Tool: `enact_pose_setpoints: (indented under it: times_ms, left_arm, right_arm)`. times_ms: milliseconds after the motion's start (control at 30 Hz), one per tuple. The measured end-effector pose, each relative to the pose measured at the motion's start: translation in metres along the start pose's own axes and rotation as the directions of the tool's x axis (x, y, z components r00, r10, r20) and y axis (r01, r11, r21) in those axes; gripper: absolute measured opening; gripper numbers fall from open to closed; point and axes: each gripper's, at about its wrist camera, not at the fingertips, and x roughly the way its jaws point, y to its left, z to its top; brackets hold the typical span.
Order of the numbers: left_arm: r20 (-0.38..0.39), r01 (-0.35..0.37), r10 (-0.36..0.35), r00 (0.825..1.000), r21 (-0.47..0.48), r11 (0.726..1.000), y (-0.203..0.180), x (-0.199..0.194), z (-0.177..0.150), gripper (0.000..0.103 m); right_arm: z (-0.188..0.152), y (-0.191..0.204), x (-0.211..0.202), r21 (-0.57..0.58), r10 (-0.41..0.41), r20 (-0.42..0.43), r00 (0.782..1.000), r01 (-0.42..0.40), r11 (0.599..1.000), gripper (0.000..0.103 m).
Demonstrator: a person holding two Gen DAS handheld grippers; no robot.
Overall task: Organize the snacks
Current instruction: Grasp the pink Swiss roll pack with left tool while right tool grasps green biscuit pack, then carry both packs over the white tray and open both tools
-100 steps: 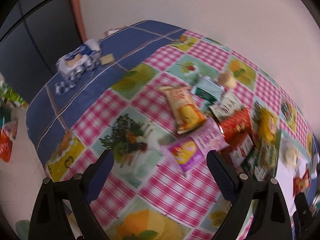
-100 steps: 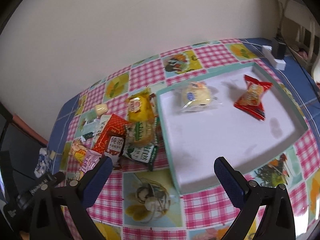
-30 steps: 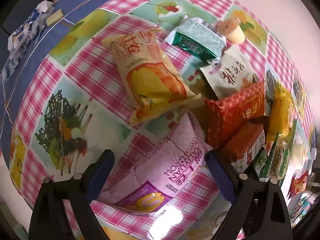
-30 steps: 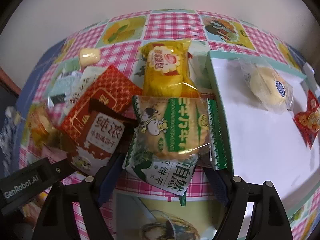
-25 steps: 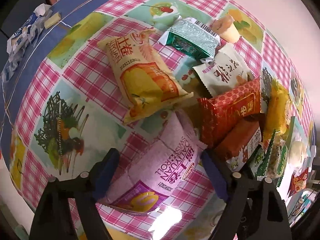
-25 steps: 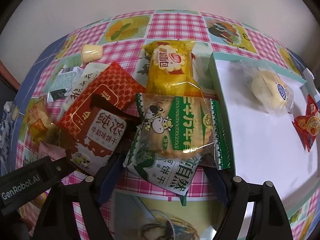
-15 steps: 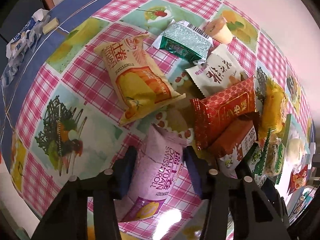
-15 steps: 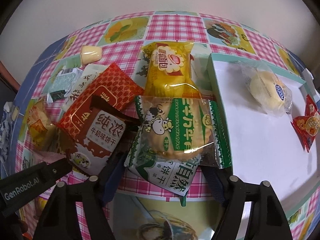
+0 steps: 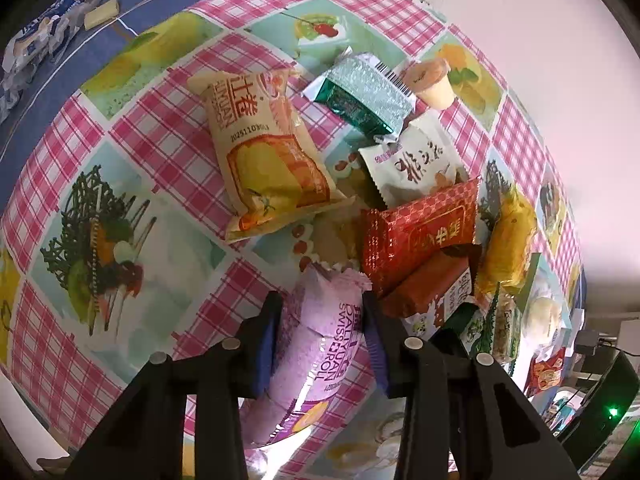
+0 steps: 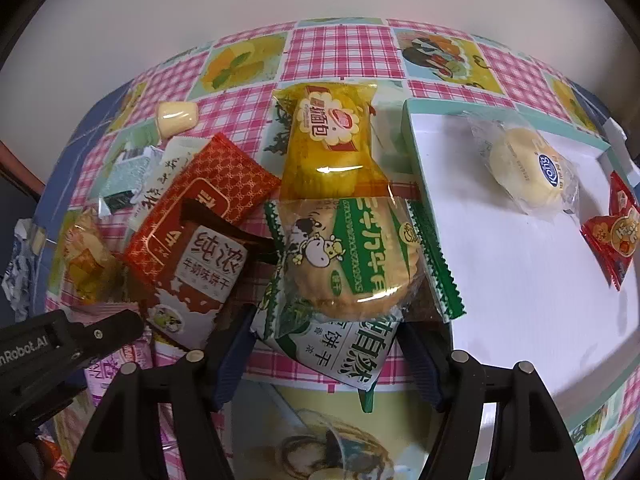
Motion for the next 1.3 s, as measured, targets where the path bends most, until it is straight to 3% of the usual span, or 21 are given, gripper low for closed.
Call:
enact_pose_setpoints:
  times_ms: [500,833,1100,1300]
  left_arm:
    - [0.118,0.121,-0.121,0.986,0.006,0.993,0.006,-0.071,0.008,0.04]
    - [0.162,0.165,-0.171,0.972,0.048,0.985,-0.011,-0.087,-0.003,0.04]
    - [0.146,0.187,-0.21,0.967,0.154,0.97,-0.05,-0.083,-0.021,0.04]
    - [0.106,0.209,-0.245,0.964,0.272,0.939,-0.092,-0.076,-0.047,0.04]
  right_arm:
    - [0.005,-0.004,-0.065,-0.004,0.053,0.107,0.993,-0.052,0.999,0.072]
    - [0.002,-0.02,-0.077,0.045,-0.011,0.084,0.996,0.007,0.999,0.072]
    - [0.001,-0.079,-0.077,0.204,-0.094,0.045,0.995,0.083,0.975,0.072]
    - [-0.008,-0.148,-0.078,0.386,-0.149,-0.002,0.989,0.138,0.912,0.072]
